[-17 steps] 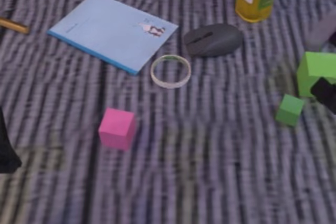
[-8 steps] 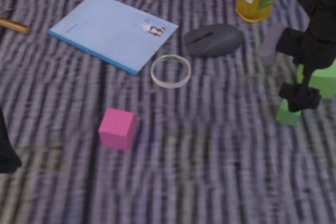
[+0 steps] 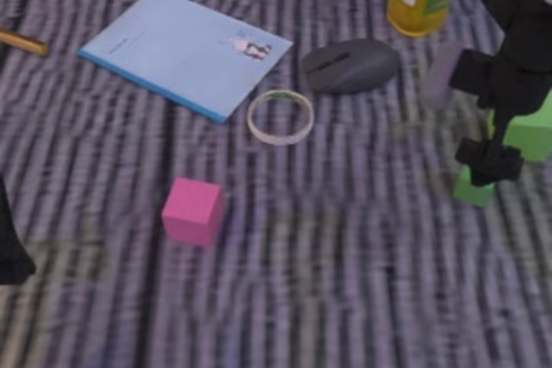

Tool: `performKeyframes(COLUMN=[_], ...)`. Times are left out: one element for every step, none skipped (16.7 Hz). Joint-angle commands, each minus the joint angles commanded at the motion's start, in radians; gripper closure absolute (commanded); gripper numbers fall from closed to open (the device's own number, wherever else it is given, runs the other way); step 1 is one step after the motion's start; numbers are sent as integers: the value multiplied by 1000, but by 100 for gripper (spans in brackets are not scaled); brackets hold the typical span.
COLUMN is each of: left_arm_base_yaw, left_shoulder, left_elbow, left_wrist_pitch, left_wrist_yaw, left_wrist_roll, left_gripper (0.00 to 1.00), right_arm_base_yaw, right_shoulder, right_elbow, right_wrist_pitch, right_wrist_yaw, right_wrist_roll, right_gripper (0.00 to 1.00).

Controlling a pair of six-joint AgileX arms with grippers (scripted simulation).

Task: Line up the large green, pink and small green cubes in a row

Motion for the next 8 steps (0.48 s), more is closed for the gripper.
performKeyframes(left_arm_base_yaw=[0, 0, 0, 0, 0, 0, 0, 0], left_shoulder=[0, 0, 0, 0, 0, 0, 0, 0], left_elbow=[0, 0, 0, 0, 0, 0, 0, 0], left_wrist_pitch=[0, 0, 0, 0, 0, 0, 0, 0], left_wrist_yaw=[0, 0, 0, 0, 0, 0, 0, 0], left_wrist_roll=[0, 0, 0, 0, 0, 0, 0, 0], left_gripper=[0, 0, 0, 0, 0, 0, 0, 0], right_arm_base_yaw=[1, 2, 3, 3, 3, 4, 4, 5], right_shoulder=[9, 22, 37, 54, 71, 86, 100, 111], right_elbow=[-16, -36, -59, -84, -109, -133, -152, -165], right_wrist_pitch=[23, 56, 98, 143, 188, 228, 259, 280], right_wrist_yaw=[0, 0, 0, 0, 0, 1, 1, 1], right_wrist_roll=[0, 0, 1, 2, 3, 3, 3, 3], right_gripper=[0, 0, 0, 0, 0, 0, 0, 0])
